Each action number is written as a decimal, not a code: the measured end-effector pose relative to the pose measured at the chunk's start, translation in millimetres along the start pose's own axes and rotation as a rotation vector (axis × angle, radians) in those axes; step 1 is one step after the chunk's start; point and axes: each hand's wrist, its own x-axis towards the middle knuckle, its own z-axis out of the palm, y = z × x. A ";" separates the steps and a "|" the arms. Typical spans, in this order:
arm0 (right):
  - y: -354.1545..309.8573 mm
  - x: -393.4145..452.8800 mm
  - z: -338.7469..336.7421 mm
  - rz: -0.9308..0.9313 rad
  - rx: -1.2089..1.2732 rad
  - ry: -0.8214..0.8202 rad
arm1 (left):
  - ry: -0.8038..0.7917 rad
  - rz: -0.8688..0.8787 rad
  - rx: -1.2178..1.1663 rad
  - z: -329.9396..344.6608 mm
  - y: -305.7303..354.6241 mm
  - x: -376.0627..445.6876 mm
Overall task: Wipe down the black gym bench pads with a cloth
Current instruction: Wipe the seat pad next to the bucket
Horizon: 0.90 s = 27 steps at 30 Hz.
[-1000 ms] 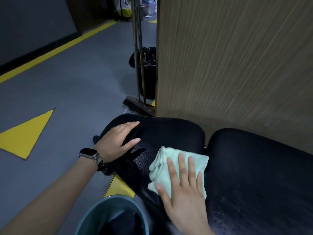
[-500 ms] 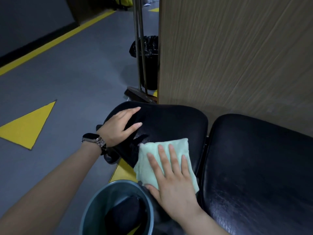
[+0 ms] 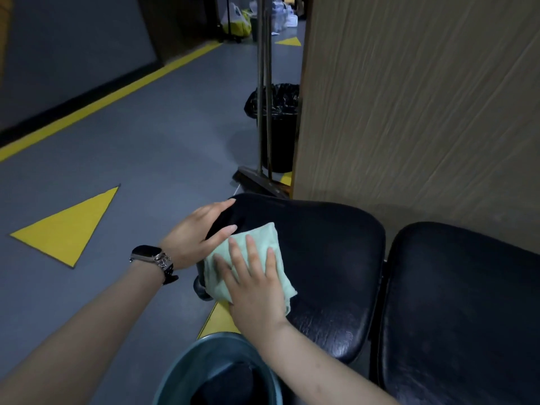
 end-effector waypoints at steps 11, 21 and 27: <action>-18.3 77.6 -16.7 -0.139 -0.020 -0.154 | 0.024 -0.062 -0.009 -8.0 -29.9 1.6; 2.7 113.6 -22.1 -0.155 0.180 -0.117 | 0.035 -0.121 -0.001 -10.2 -34.8 15.5; 39.0 121.9 -18.3 -0.106 0.421 -0.053 | 0.041 -0.053 0.009 -2.1 -27.6 26.1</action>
